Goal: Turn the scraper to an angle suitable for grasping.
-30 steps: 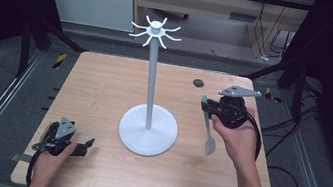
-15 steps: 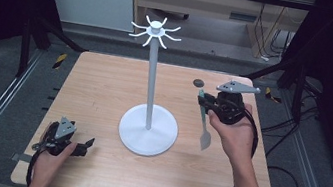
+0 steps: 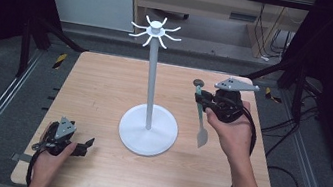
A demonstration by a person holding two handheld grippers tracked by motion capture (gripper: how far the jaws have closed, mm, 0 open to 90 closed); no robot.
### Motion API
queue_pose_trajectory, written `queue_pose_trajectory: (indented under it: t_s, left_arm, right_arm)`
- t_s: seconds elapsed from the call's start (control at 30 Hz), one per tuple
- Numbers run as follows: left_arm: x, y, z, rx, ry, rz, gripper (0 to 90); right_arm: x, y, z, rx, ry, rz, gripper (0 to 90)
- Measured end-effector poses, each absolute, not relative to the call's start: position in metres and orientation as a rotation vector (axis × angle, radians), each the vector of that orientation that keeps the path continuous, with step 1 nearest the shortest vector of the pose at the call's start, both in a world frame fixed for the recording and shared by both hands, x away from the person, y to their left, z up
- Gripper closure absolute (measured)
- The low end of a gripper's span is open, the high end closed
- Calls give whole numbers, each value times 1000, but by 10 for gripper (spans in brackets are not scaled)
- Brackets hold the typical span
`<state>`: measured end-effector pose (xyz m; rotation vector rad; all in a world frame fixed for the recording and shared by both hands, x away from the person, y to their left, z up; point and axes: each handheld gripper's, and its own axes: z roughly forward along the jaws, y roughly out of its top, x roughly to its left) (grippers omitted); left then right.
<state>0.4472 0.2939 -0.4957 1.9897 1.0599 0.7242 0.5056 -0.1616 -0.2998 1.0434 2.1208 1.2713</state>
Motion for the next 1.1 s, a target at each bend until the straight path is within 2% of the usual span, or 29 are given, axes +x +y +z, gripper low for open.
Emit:
queue_pose_trajectory:
  t_s: [1.1]
  left_arm:
    - [447,295,-495,1981,1061,726,34]
  right_arm:
    - [504,-139,-259,944,2078,1331,748]
